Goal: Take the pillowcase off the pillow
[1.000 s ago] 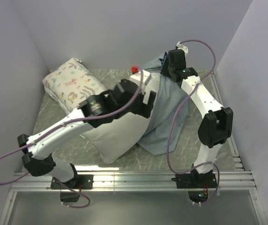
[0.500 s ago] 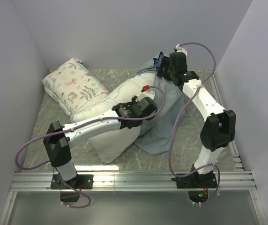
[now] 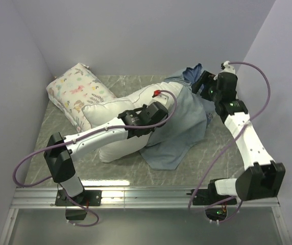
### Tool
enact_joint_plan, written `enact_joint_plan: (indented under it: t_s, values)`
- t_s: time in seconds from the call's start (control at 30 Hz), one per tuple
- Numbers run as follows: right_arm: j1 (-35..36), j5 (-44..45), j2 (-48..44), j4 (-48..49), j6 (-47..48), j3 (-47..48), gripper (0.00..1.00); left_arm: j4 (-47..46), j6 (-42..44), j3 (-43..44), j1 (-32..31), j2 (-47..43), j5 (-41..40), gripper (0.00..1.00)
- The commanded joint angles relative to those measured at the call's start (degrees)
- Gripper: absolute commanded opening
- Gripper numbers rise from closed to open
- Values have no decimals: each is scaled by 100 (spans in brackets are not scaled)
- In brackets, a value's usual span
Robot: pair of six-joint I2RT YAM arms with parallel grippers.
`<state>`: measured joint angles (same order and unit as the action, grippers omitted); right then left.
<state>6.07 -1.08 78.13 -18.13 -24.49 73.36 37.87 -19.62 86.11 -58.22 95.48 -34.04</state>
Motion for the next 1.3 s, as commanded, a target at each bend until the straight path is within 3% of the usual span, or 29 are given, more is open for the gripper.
enact_joint_plan:
  t_s: [0.0, 0.17, 0.37, 0.53, 0.73, 0.83, 0.93, 1.03, 1.07, 1.13, 1.27]
  values:
    - [61, -192, -719, 529, -38, -567, 88, 45, -86, 442, 91, -258, 301, 0]
    - [0, 432, -966, 609, -38, -710, 90, 72, -69, 609, 91, -302, 512, 0]
    - [122, -164, -1001, 214, 14, -236, 90, 54, -86, 740, 109, -372, 618, 0]
    - [1440, 441, -1413, 204, -11, -1075, 91, 37, -165, 1074, 179, -337, 907, 0]
    - [2257, 829, -1994, 572, -337, -2394, 92, -16, -235, 1259, 214, -337, 1075, 0]
    - [2407, 995, -1802, 469, -302, -2467, 92, -43, -262, 1303, 214, -364, 1102, 0]
    - [2408, 1390, -1705, 337, -285, -2441, 84, -16, -288, 1330, 214, -442, 1128, 0]
    - [2251, 1874, -1643, 82, -205, -2318, 35, 36, -262, 1339, 214, -609, 1093, 0]
    - [2024, 1979, -1608, 12, -197, -2283, 9, 63, -262, 1339, 214, -645, 1075, 0]
    - [1663, 2130, -1529, -120, -161, -2143, 0, 133, -253, 1356, 214, -741, 1110, 0]
    - [792, 2305, -1222, -173, -179, -1774, 0, 221, -253, 1242, 214, -934, 1224, 0]
